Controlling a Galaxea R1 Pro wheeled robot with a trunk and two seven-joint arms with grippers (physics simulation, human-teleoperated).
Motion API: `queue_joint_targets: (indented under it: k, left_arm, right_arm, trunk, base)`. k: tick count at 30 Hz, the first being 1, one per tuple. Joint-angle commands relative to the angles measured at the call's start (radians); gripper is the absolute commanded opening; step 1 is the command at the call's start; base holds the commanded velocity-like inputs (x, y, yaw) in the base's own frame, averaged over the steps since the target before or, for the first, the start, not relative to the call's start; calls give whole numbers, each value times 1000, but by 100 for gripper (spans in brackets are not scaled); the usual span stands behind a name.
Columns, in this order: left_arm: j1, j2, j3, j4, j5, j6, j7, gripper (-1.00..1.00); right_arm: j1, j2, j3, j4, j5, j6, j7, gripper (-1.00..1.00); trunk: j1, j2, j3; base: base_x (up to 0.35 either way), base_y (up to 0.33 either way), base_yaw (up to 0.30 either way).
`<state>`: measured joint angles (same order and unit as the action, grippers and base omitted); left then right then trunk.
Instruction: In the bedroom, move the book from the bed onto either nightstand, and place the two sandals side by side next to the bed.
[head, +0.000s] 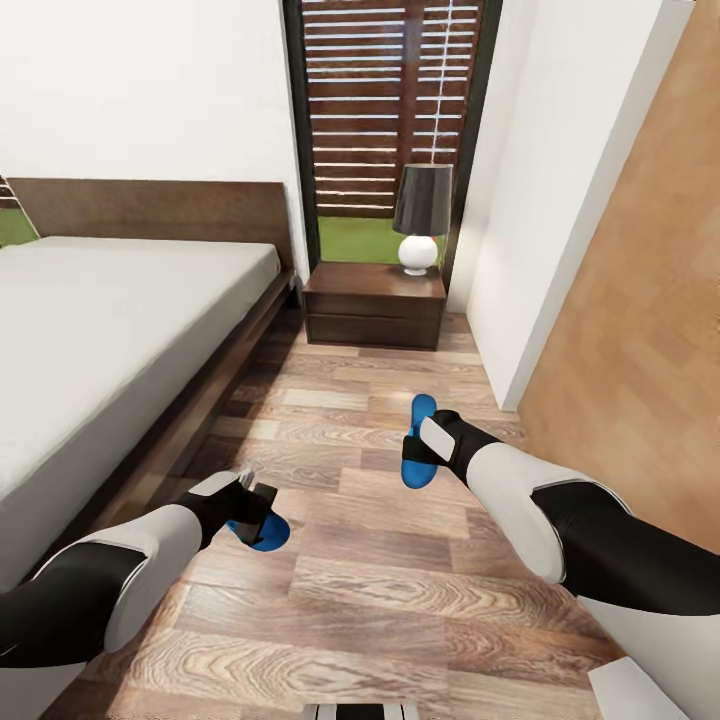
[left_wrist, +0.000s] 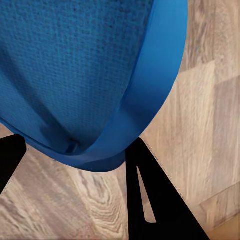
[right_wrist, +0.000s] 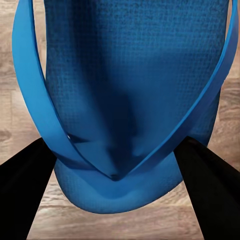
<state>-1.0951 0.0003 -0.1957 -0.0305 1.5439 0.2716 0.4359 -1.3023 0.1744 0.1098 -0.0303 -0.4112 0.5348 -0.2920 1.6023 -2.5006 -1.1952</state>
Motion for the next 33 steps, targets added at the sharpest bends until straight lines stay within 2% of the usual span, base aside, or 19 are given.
queue_joint_targets:
  k: [1,21,33]
  left_arm:
    - [0,0,-8,-2,5,3,4,-100]
    - [0,0,-9,-2,2,4,4,-100]
    - [0,0,-8,-2,1,4,4,-100]
  right_arm:
    - [0,0,8,-2,-11,5,-6,-100]
    - [0,0,8,-2,-11,5,-6,-100]
    - [0,0,7,-2,-11,5,-6,-100]
  trunk:
    - [0,0,-1]
    - [0,0,-1]
    - [0,0,-1]
  base:
    - [-168,0,4]
    - [-27,5,1]
    - [0,39,152]
